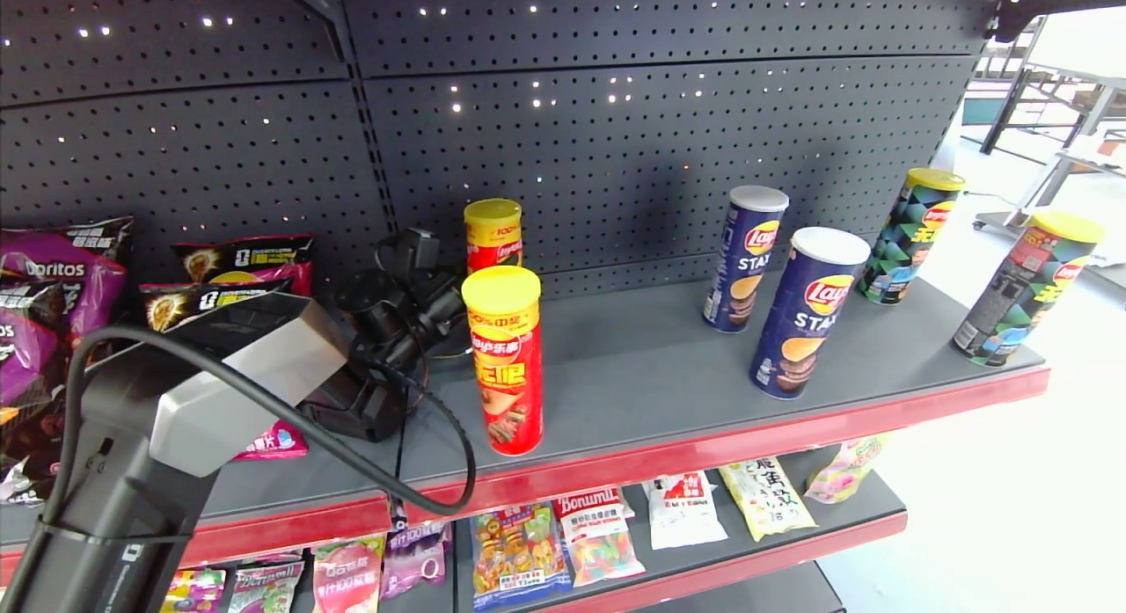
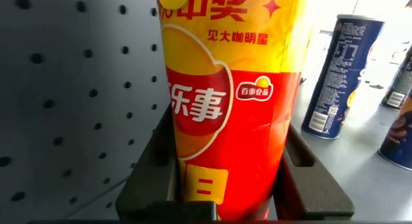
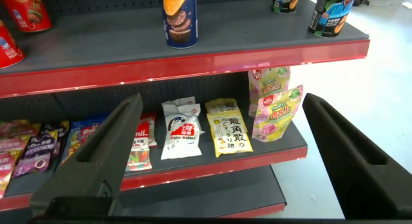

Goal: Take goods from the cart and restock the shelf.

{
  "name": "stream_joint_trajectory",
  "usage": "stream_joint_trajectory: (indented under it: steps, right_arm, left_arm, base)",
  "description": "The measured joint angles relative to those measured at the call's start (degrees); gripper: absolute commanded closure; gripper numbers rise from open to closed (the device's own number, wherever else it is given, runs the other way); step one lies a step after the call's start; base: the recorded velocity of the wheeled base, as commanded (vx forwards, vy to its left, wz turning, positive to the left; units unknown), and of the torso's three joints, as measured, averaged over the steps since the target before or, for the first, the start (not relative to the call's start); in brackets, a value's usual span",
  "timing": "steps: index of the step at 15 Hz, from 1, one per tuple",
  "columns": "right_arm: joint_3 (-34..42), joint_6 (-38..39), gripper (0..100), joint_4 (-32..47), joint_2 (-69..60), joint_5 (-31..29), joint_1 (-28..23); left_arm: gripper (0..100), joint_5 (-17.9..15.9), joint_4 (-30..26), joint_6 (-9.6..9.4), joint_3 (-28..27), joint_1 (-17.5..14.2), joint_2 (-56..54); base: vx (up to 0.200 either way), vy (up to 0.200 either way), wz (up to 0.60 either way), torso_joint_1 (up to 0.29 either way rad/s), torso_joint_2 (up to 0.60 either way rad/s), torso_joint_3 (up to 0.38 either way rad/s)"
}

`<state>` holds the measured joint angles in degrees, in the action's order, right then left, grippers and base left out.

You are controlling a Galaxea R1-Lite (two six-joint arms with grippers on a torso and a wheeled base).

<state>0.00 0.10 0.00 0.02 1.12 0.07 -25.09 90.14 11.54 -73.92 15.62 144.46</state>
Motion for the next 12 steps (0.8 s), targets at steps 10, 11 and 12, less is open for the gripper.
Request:
stream_joint_trajectory:
  steps: [10,11,12]
  right_arm:
    - [0.0,0.0,0,0.0,0.0,0.0,0.0]
    - [0.0,0.0,0,0.0,0.0,0.0,0.0]
    - [0.0,0.0,0,0.0,0.0,0.0,0.0]
  left_arm:
    - [100,-0.1,0.0,-3.29,-0.5,0.1,0.5]
    - [100,-0.1,0.0,-4.16,-0.3,0.1,0.6]
    - [100,0.0,0.0,-4.85,0.0,0.1,0.6]
  base:
    - [0.0,0.0,0.0,0.0,0.0,0.0]
    - [0.0,0.0,0.0,0.0,0.0,0.0]
    - [0.0,0.0,0.0,0.0,0.0,0.0]
